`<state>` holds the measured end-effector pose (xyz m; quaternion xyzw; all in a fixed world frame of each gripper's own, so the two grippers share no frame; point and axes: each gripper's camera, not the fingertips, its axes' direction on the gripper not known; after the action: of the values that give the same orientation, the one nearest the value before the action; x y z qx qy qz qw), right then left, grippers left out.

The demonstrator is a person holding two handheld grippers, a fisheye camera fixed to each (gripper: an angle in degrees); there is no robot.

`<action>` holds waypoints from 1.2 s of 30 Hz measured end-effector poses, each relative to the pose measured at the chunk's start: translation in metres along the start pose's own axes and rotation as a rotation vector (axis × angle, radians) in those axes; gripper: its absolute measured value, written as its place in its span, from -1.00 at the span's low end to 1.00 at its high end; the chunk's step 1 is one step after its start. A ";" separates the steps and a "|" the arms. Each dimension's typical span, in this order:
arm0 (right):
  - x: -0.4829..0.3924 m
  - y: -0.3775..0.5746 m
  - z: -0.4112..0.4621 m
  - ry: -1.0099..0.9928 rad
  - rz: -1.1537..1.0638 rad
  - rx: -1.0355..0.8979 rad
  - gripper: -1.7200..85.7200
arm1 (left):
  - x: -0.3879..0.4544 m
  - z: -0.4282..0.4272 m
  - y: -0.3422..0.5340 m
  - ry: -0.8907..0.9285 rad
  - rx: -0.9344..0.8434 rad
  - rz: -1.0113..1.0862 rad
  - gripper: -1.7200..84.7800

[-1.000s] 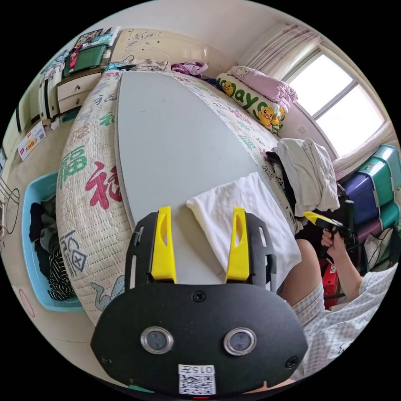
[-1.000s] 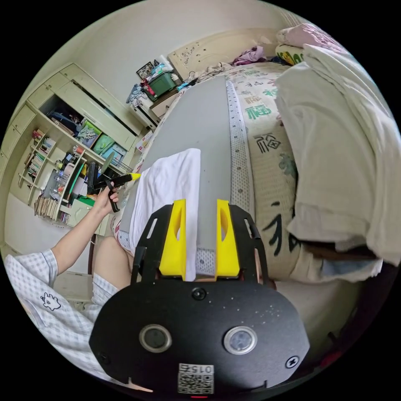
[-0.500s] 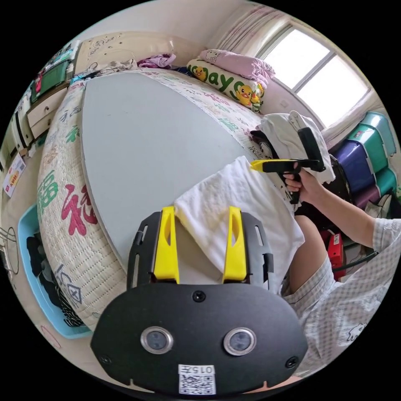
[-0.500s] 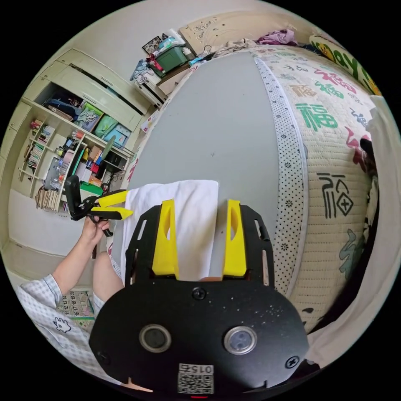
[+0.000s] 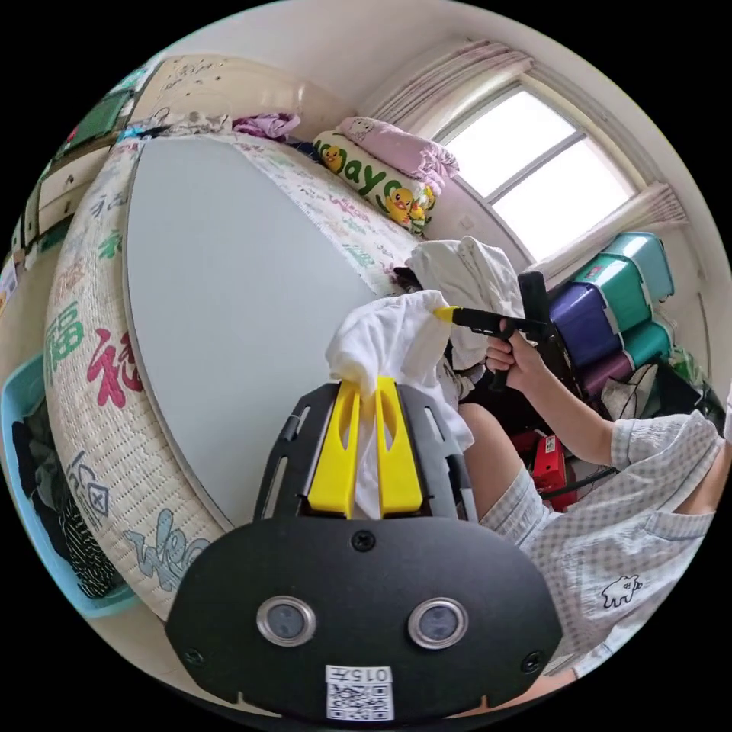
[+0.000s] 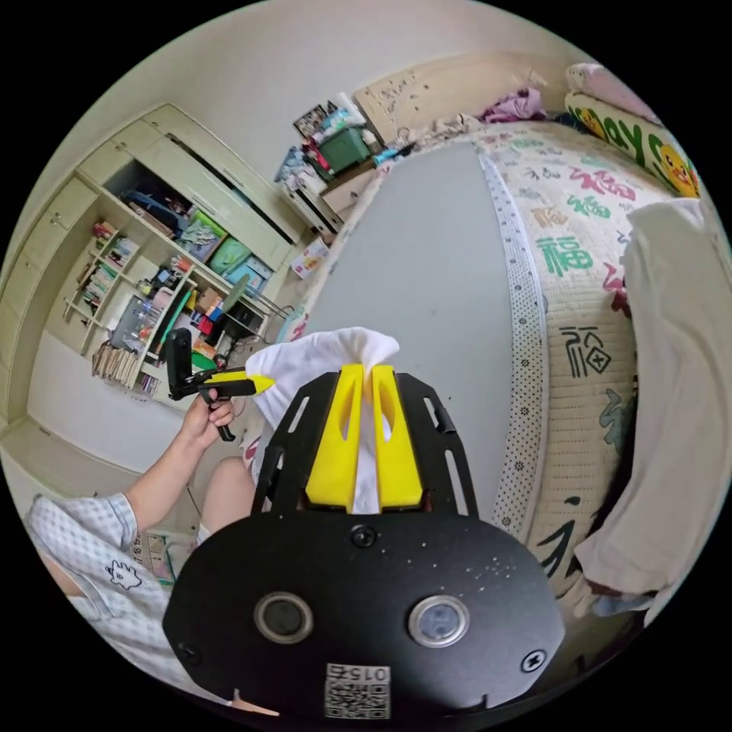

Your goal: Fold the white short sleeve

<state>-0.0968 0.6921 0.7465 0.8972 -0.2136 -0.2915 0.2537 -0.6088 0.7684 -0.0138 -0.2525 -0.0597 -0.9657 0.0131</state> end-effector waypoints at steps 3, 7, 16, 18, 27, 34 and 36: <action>-0.040 0.045 -0.068 -0.023 -0.068 0.121 -0.94 | 0.046 -0.062 0.000 0.049 0.065 0.084 -0.93; -0.090 0.118 -0.157 -0.068 -0.085 0.295 -0.94 | 0.131 -0.134 -0.001 0.060 0.083 0.258 -0.93; -0.219 0.255 -0.293 0.022 -0.137 0.574 -0.95 | 0.274 -0.266 -0.004 0.104 0.125 0.513 -0.94; -0.245 0.276 -0.315 0.045 -0.144 0.614 -0.95 | 0.295 -0.291 -0.006 0.129 0.134 0.552 -0.94; -0.359 0.362 -0.402 0.176 -0.147 0.827 -0.94 | 0.389 -0.387 -0.026 0.280 0.141 0.752 -0.95; -0.414 0.402 -0.445 0.254 -0.145 0.839 -0.94 | 0.432 -0.418 -0.040 0.382 0.124 0.800 -0.95; -0.421 0.404 -0.452 0.280 -0.141 0.821 -0.94 | 0.441 -0.422 -0.046 0.421 0.120 0.804 -0.95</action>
<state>-0.2172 0.7498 1.4721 0.9670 -0.2134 -0.0745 -0.1180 -1.2011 0.7651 -0.1677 -0.0529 -0.0089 -0.9090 0.4134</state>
